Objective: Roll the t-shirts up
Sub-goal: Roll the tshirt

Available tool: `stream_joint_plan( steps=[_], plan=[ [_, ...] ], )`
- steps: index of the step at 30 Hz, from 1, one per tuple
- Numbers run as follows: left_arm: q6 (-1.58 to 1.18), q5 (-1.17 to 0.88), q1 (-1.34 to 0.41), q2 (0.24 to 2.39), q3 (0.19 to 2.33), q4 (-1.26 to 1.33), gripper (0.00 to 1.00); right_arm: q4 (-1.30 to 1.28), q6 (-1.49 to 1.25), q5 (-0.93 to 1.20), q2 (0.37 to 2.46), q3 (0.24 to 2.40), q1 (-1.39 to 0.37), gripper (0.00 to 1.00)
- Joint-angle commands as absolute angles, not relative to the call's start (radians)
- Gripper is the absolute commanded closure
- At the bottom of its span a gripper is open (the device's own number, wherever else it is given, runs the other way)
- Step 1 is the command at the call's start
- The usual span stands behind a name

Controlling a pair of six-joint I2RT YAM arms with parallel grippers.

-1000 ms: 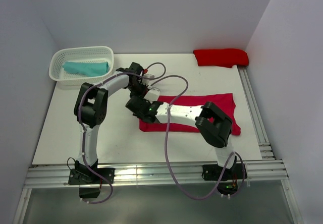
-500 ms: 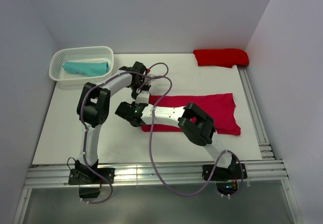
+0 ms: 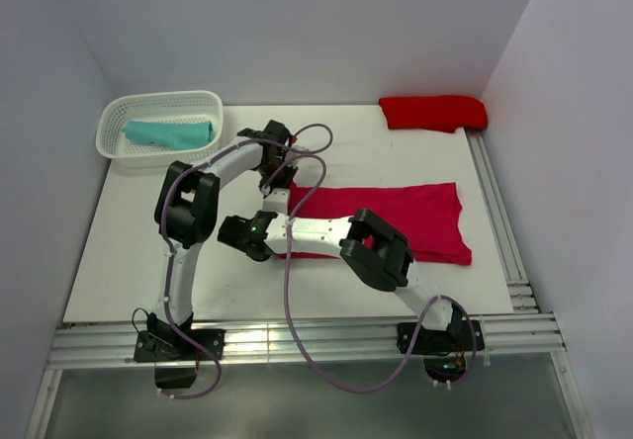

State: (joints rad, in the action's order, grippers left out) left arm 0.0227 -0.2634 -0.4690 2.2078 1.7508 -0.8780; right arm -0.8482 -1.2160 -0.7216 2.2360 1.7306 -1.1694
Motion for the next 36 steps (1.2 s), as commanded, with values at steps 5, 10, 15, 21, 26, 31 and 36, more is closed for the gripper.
stream_joint_plan(
  steps=[5, 10, 15, 21, 26, 31, 36],
  plan=[
    [0.012, -0.247, -0.479, 2.233, 1.798, -0.861, 0.99, -0.969, -1.276, -0.696, 2.296, 1.752, -1.190, 0.54],
    [0.020, -0.258, -0.477, 2.233, 1.799, -0.859, 0.91, -0.916, -1.285, -0.657, 2.283, 1.704, -1.190, 0.65],
    [0.023, -0.302, -0.476, 2.224, 1.824, -0.867, 0.67, -0.752, -1.278, -0.594, 2.205, 1.576, -1.172, 0.80],
    [0.037, -0.411, -0.445, 2.232, 1.931, -0.910, 0.45, -0.402, -1.275, -0.459, 2.034, 1.265, -1.105, 0.84],
    [0.057, -0.570, -0.387, 2.223, 2.013, -0.950, 0.36, -0.047, -1.305, -0.316, 1.899, 1.039, -1.042, 0.85],
    [0.084, -0.701, -0.318, 2.177, 1.968, -0.943, 0.35, 0.361, -1.396, -0.183, 1.841, 0.777, -0.965, 0.87],
    [0.144, -0.781, -0.285, 2.157, 1.873, -0.914, 0.34, 0.639, -1.486, -0.109, 1.879, 0.632, -0.928, 0.87]
  ],
)
